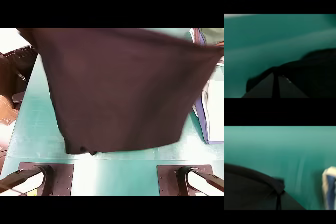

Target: Fold the shirts.

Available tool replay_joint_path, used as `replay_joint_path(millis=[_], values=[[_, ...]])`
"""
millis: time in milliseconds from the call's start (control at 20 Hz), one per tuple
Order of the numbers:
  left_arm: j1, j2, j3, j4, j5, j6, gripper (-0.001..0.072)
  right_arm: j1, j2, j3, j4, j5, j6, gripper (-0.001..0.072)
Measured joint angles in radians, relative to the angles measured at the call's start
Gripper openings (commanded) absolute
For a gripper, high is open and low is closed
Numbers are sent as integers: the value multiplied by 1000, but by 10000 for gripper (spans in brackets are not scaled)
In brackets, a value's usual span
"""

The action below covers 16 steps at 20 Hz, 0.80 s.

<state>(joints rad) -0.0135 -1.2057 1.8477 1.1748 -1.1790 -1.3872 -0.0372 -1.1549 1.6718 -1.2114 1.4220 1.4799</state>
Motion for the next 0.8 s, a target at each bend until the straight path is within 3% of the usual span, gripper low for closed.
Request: replay_joint_path(millis=[300,350,400,450,500,800], values=[[0,-338,-106,2,48,9,27,69,-278,-137,1,-158,3,19],[0,-372,-111,2,68,10,133,78,-315,-129,3,-184,3,22],[0,-399,-115,3,82,13,510,85,-347,-114,3,-201,3,101],[0,-419,-118,8,91,14,694,90,-376,-90,4,-216,4,348],[2,-433,-117,13,98,14,609,92,-398,-63,5,-226,4,427],[82,-439,-112,29,-83,1,605,101,-416,45,12,-124,-29,427]])
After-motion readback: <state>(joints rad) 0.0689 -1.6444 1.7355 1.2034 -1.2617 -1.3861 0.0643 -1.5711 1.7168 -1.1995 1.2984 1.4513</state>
